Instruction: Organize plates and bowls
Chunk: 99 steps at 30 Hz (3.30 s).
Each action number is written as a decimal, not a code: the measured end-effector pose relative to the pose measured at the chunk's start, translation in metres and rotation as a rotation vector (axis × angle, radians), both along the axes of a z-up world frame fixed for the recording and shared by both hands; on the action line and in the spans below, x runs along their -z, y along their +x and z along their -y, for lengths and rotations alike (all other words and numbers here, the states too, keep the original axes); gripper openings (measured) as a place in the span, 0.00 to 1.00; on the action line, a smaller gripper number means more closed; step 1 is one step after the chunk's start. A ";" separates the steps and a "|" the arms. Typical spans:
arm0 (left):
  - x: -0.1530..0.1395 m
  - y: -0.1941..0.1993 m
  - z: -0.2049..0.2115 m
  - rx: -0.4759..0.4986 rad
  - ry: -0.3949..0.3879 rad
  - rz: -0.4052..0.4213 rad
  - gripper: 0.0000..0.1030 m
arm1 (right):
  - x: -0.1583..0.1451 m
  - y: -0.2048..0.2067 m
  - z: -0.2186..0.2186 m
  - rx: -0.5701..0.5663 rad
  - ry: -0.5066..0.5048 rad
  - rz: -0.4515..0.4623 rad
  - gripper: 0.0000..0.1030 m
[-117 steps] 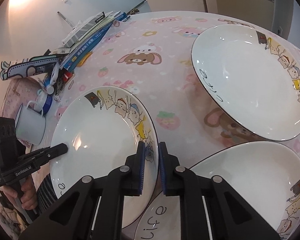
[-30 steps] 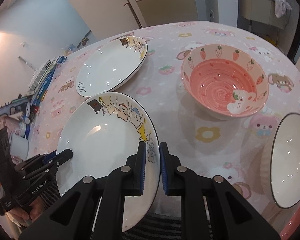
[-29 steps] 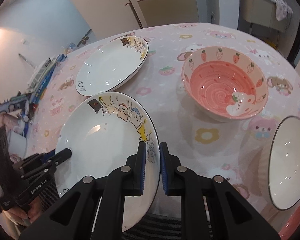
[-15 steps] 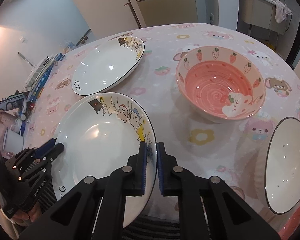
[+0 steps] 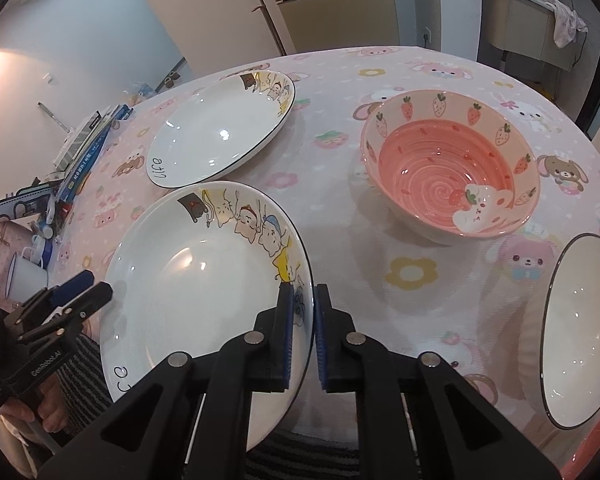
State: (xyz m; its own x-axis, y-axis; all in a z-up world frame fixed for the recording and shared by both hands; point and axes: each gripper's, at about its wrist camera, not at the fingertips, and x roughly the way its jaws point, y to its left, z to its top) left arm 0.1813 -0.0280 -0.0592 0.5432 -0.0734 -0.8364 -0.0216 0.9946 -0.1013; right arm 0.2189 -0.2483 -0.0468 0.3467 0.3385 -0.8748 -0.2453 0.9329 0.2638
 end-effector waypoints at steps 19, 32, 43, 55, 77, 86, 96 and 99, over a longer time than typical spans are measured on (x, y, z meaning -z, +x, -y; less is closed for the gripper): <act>0.010 -0.001 0.000 -0.009 0.035 -0.025 0.50 | 0.003 0.003 -0.008 -0.023 -0.062 -0.005 0.16; 0.008 0.000 -0.010 -0.020 0.045 -0.042 0.50 | 0.014 0.008 -0.017 -0.032 -0.063 -0.029 0.26; -0.041 -0.019 -0.025 -0.025 -0.041 0.039 0.44 | -0.027 -0.005 -0.029 -0.090 -0.036 0.083 0.29; -0.161 0.007 -0.018 -0.024 0.020 0.271 0.48 | -0.127 0.020 -0.056 -0.047 0.168 0.222 0.29; -0.090 0.149 -0.075 -0.114 -0.153 0.225 0.99 | -0.065 0.112 -0.062 0.176 0.155 0.165 0.29; -0.008 0.176 -0.089 -0.139 -0.243 0.019 0.58 | -0.015 0.129 -0.067 0.208 0.015 0.099 0.29; 0.018 0.186 -0.087 -0.161 -0.261 -0.026 0.46 | 0.014 0.139 -0.063 0.212 0.049 0.024 0.20; 0.025 0.187 -0.094 -0.195 -0.278 -0.039 0.40 | 0.021 0.141 -0.064 0.213 0.076 -0.007 0.13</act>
